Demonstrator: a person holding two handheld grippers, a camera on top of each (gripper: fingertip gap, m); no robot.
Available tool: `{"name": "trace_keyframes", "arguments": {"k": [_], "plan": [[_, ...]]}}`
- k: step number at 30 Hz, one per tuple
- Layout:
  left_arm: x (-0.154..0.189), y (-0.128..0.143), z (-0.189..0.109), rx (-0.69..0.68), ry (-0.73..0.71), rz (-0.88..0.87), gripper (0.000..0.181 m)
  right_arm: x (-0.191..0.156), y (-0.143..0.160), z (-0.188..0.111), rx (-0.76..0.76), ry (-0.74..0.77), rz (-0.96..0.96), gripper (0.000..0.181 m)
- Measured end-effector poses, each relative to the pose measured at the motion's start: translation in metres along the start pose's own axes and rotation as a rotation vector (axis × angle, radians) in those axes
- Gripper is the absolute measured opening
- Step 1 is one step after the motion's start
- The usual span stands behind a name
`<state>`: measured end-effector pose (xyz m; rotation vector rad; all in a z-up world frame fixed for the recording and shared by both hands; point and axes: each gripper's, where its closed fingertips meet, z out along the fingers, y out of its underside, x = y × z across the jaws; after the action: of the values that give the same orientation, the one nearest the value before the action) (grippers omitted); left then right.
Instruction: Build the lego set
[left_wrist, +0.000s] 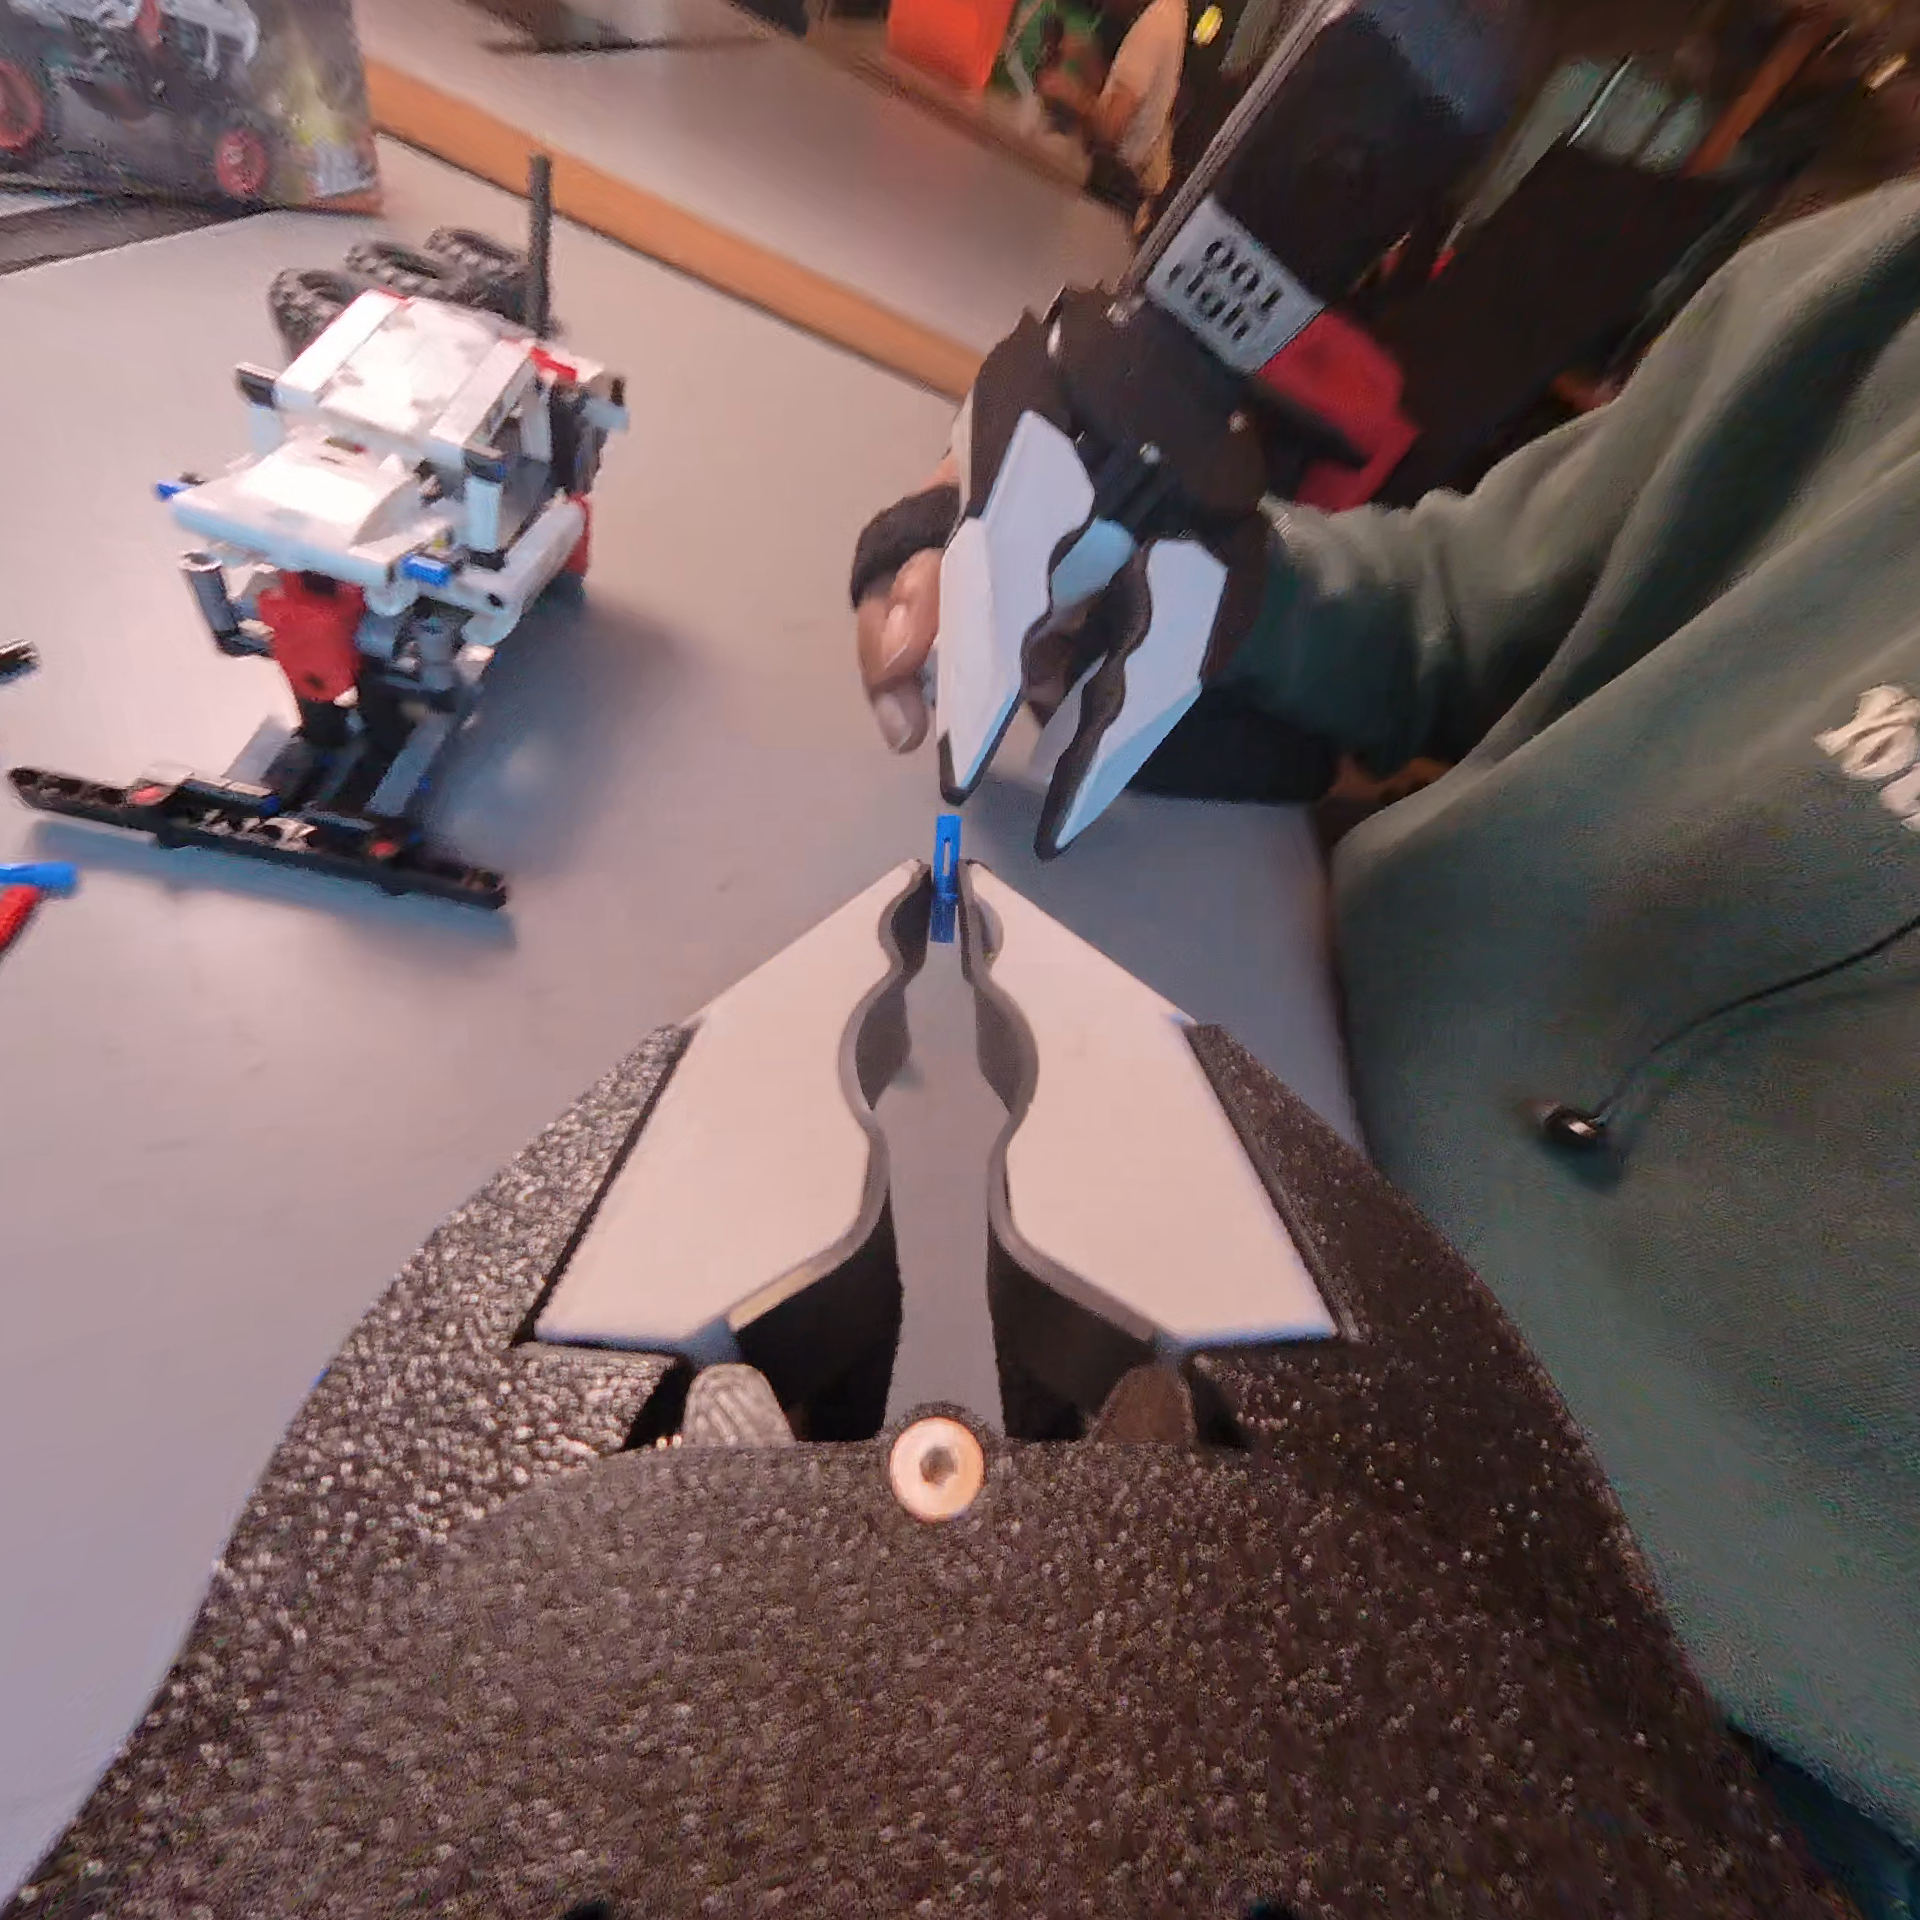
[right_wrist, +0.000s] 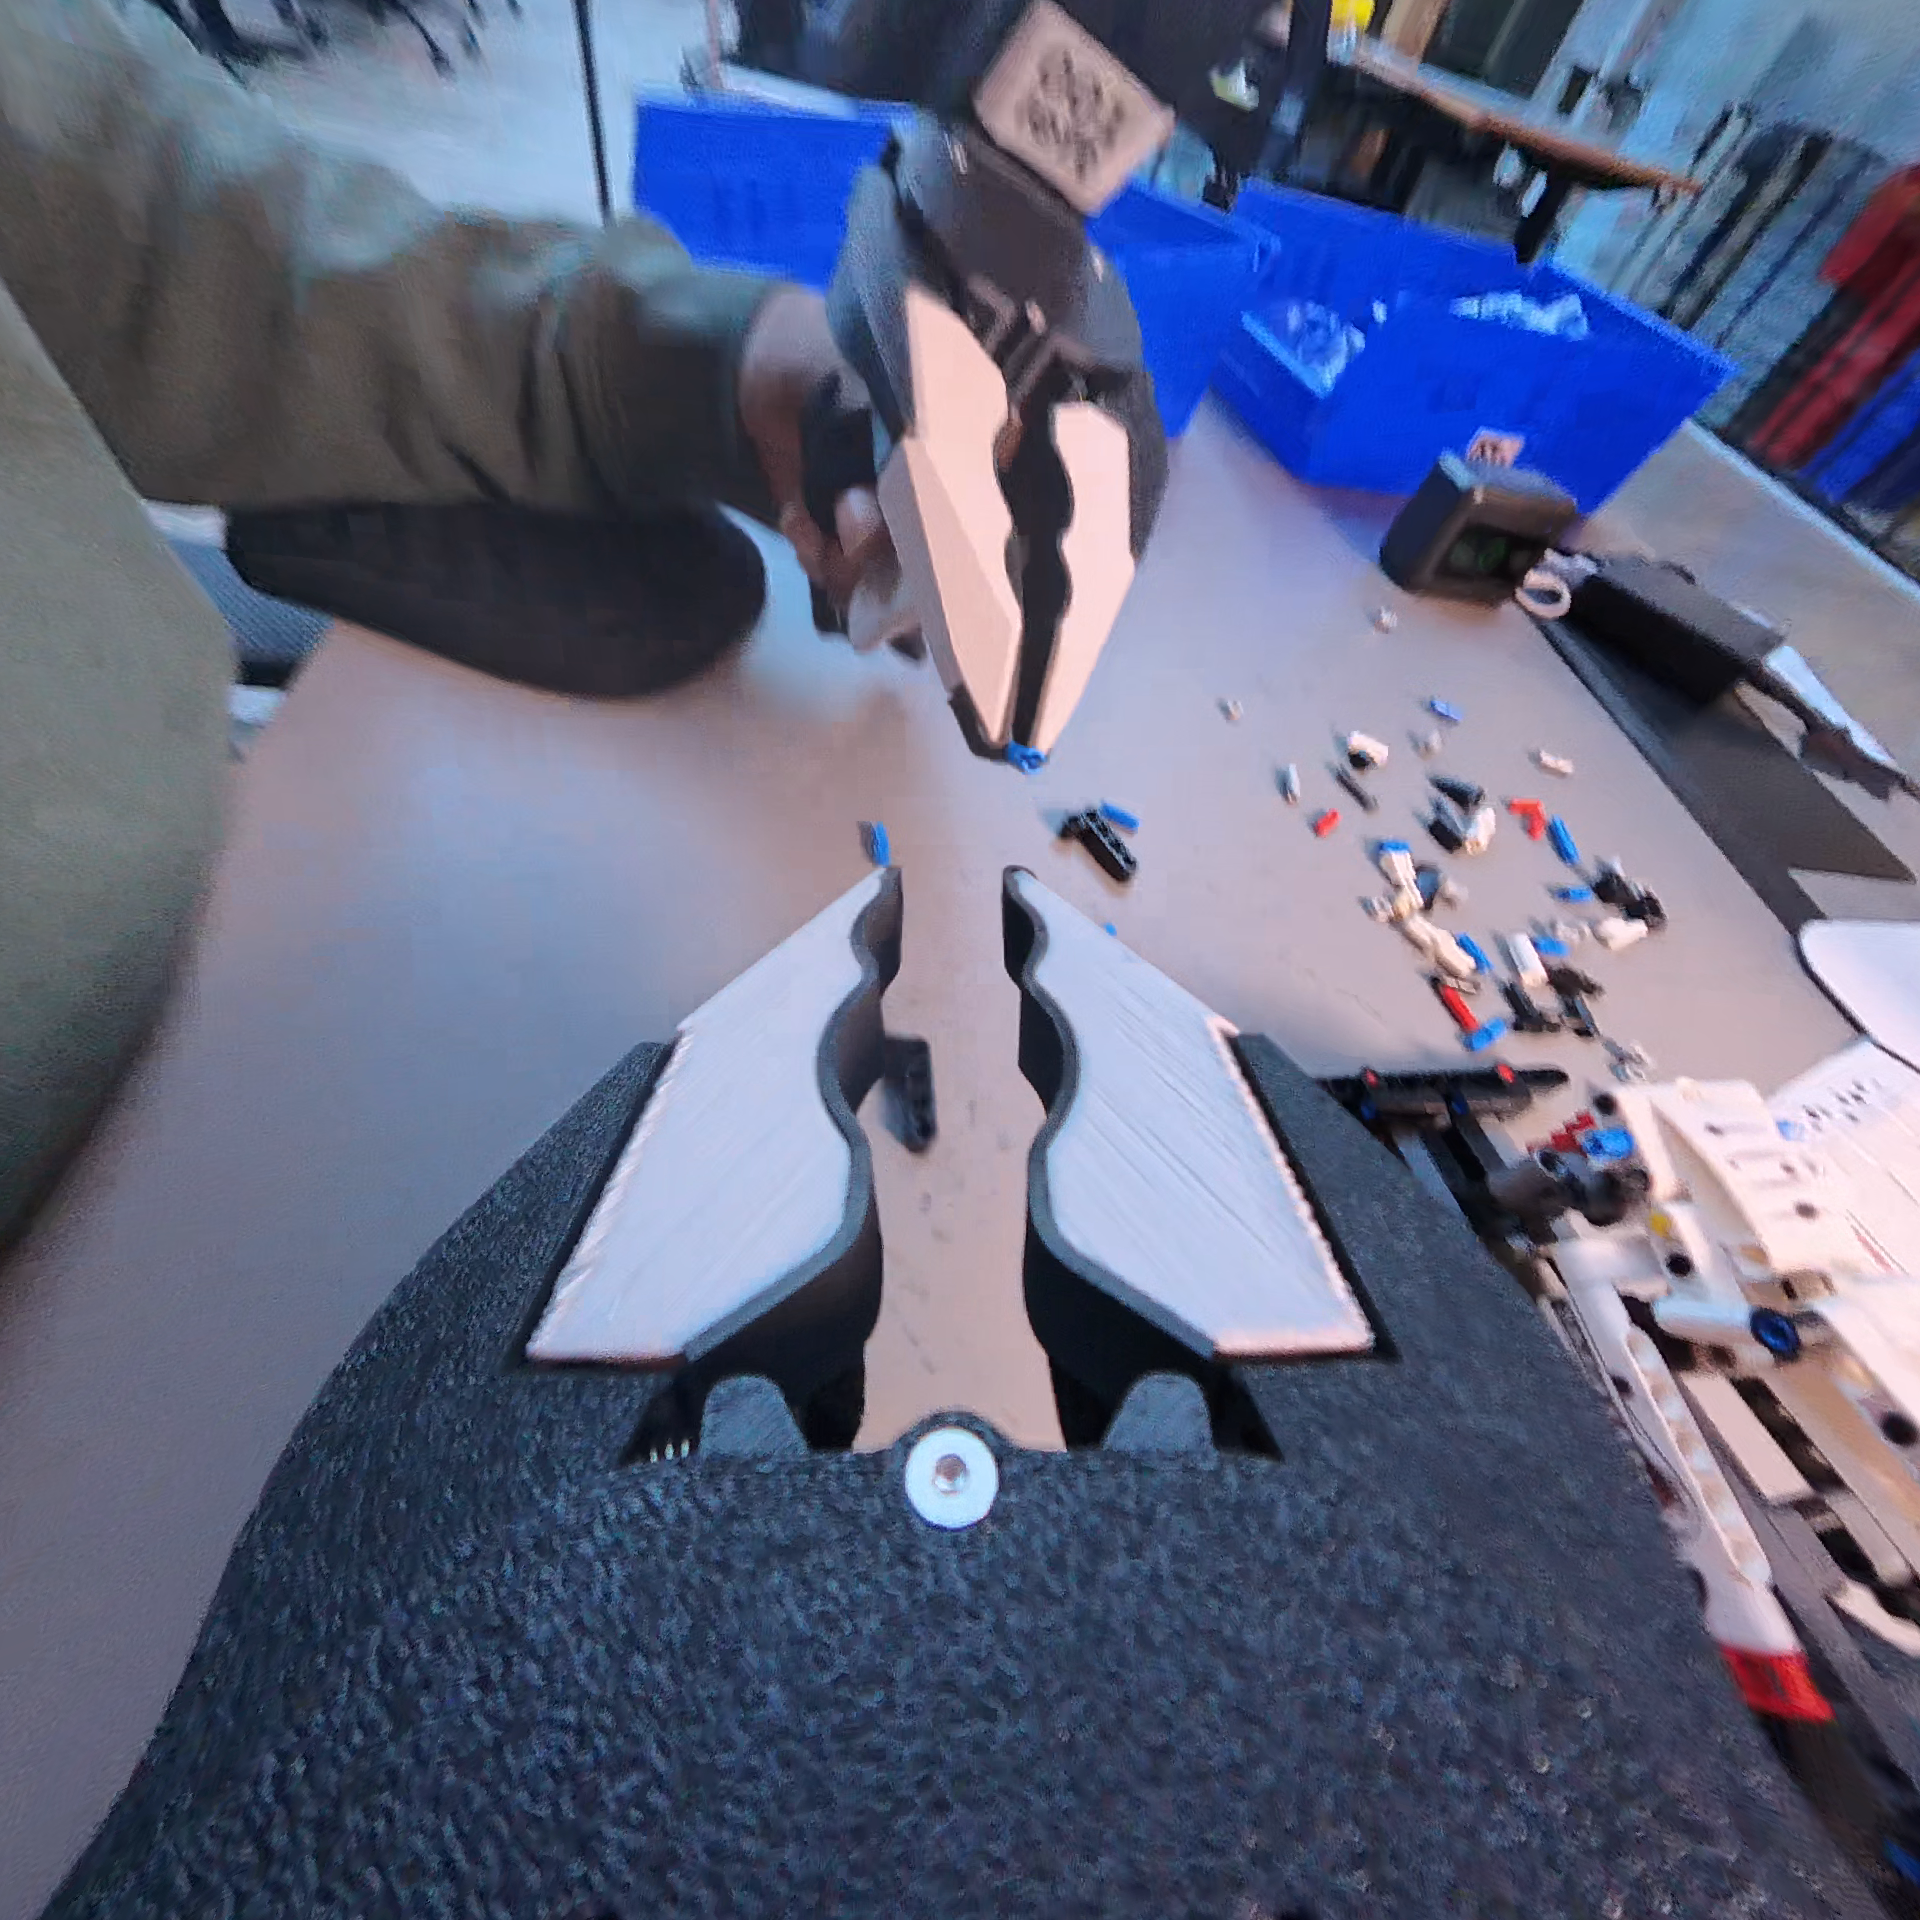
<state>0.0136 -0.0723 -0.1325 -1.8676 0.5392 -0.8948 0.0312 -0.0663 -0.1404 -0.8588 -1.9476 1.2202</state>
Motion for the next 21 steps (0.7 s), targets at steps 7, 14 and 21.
{"name": "trace_keyframes", "arguments": {"k": [7, 14, 21], "plan": [[0.025, -0.013, 0.015, 0.117, 0.217, -0.151, 0.004, -0.007, -0.023, -0.003, 0.13, -0.047, 0.068, 0.015], [0.028, -0.013, 0.015, 0.116, 0.235, -0.146, 0.004, -0.007, -0.026, -0.004, 0.148, -0.052, 0.078, 0.012], [0.034, -0.01, 0.016, 0.102, 0.262, -0.127, 0.004, -0.011, -0.029, -0.006, 0.172, -0.085, 0.104, 0.009]]}}
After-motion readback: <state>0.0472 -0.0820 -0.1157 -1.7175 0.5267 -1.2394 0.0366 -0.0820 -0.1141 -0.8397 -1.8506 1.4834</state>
